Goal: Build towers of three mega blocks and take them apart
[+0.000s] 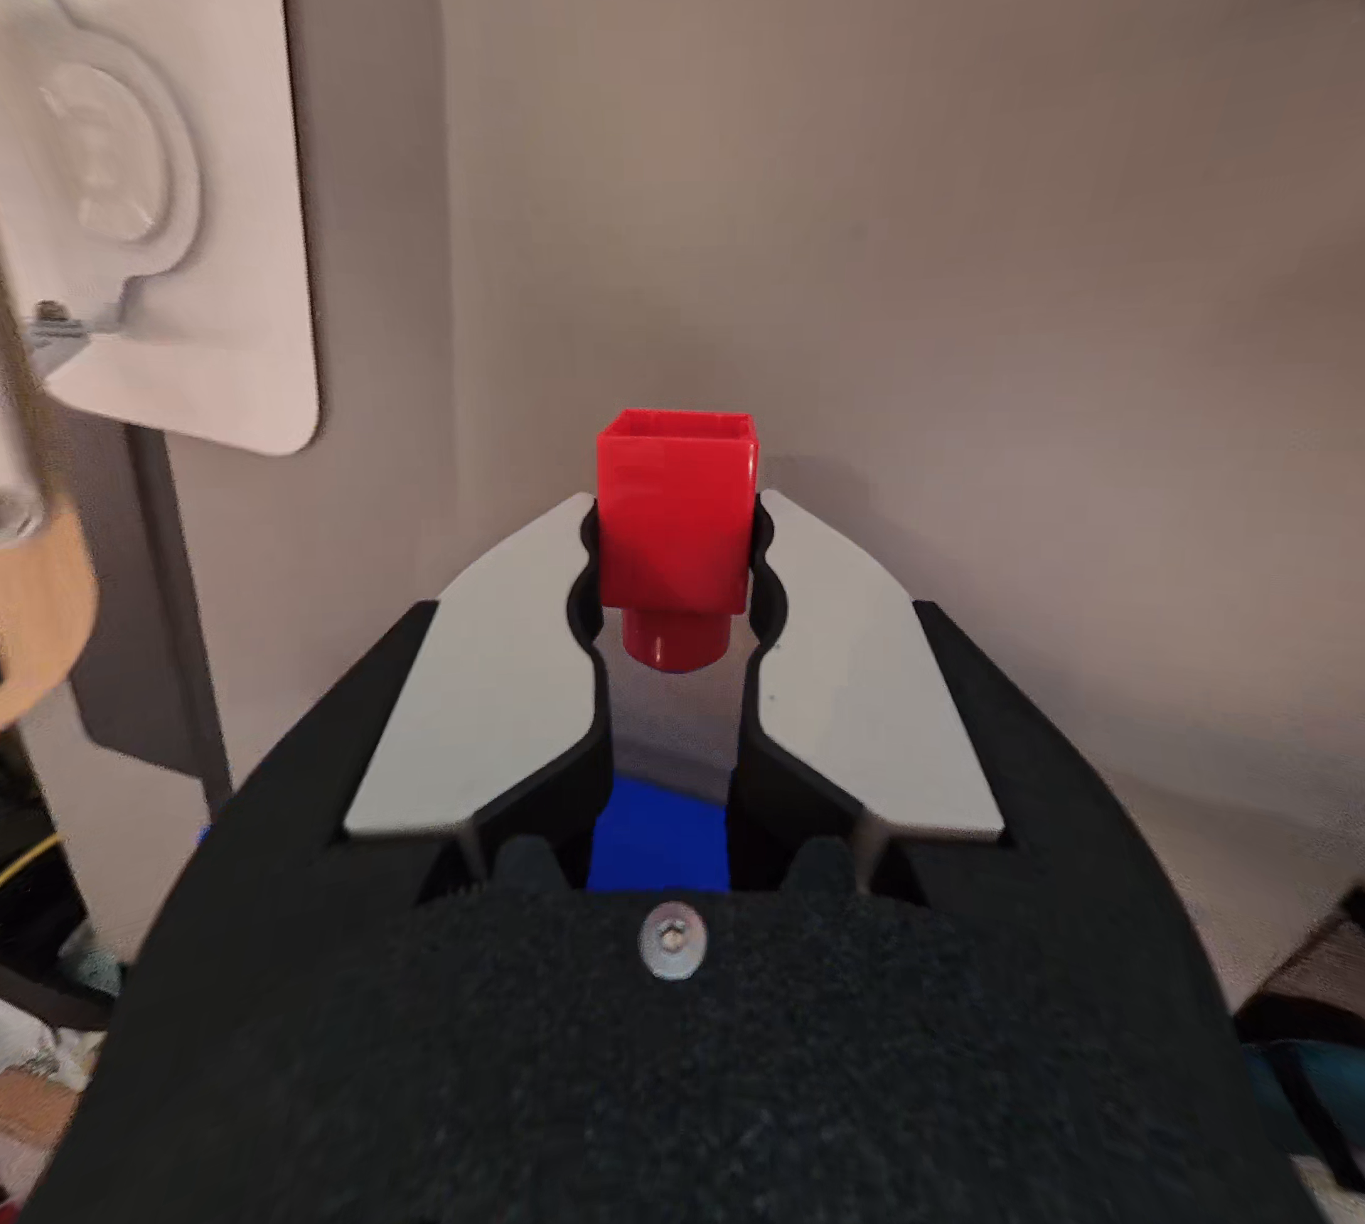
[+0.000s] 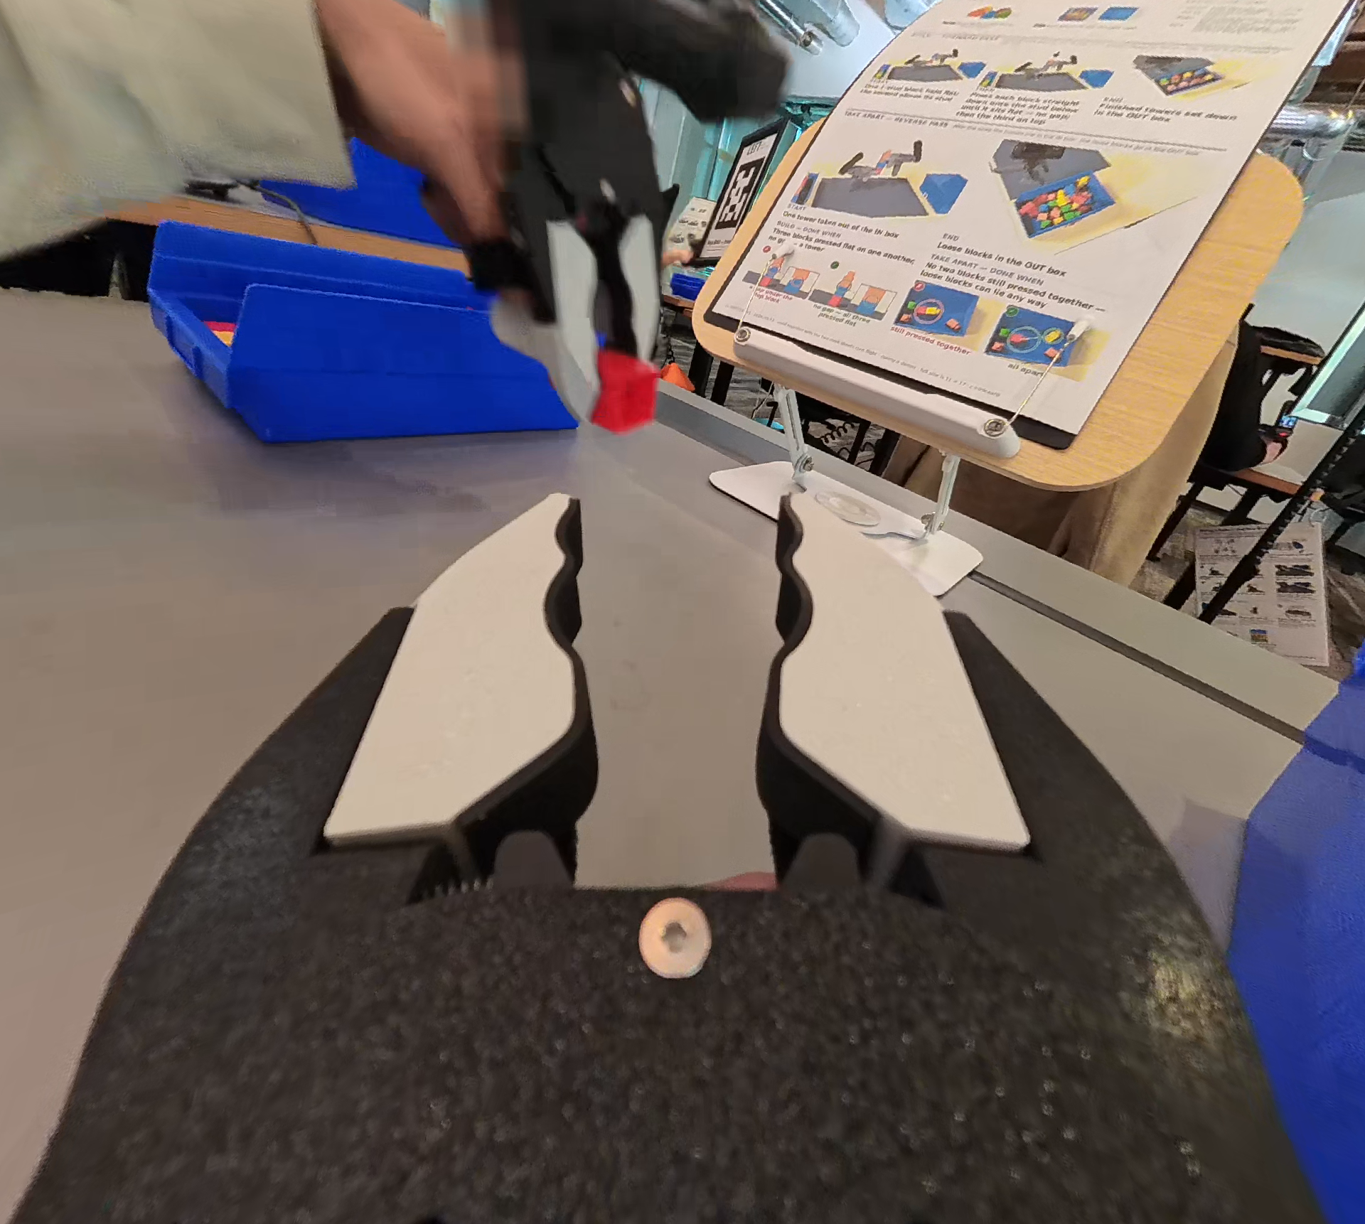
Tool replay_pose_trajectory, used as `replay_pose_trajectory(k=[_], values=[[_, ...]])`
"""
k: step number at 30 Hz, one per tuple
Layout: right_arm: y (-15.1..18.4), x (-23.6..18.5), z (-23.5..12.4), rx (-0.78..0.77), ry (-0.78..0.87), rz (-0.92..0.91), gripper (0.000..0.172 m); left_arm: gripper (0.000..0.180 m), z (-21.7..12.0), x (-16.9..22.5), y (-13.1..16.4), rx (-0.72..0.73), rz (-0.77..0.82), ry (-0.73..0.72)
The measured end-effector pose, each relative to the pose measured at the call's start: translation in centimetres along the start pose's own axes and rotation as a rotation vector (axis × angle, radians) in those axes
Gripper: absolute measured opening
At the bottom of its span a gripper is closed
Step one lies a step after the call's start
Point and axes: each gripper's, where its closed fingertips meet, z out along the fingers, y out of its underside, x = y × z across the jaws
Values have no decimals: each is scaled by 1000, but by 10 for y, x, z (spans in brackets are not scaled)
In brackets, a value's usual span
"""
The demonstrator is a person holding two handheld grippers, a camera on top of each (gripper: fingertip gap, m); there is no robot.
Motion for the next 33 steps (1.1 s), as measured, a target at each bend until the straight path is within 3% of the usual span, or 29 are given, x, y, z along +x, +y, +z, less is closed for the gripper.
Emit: replay_pose_trajectory(k=[4, 7, 17, 19, 21, 24, 27, 30, 33], values=[[3, -6, 0, -21, -40, 14, 50, 36, 60, -12, -23, -67, -58, 64], [5, -7, -1, -37, -56, 34, 48, 36, 84, -19, -32, -82, -86, 85], [6, -6, 0, -41, -54, 42, 48, 37, 108, -11, -40, -93, -88, 135], [6, -6, 0, -38, -55, 46, 48, 49, 106, -12, -40, -96, -115, 130], [6, -6, 0, -38, -58, 47, 48, 67, 95, -8, -38, -109, -139, 140], [6, -7, 0, -40, -58, 44, 48, 72, 51, -2, -38, -18, -146, 99], [6, -6, 0, -37, -56, 49, 48, 73, -15, 10, -16, 98, -157, 14], [6, -5, 0, -38, -54, 54, 48, 72, -79, 21, 40, 139, -221, -114], [7, -6, 1, -44, -57, 54, 48, 68, -119, 24, 119, 62, -311, -246]])
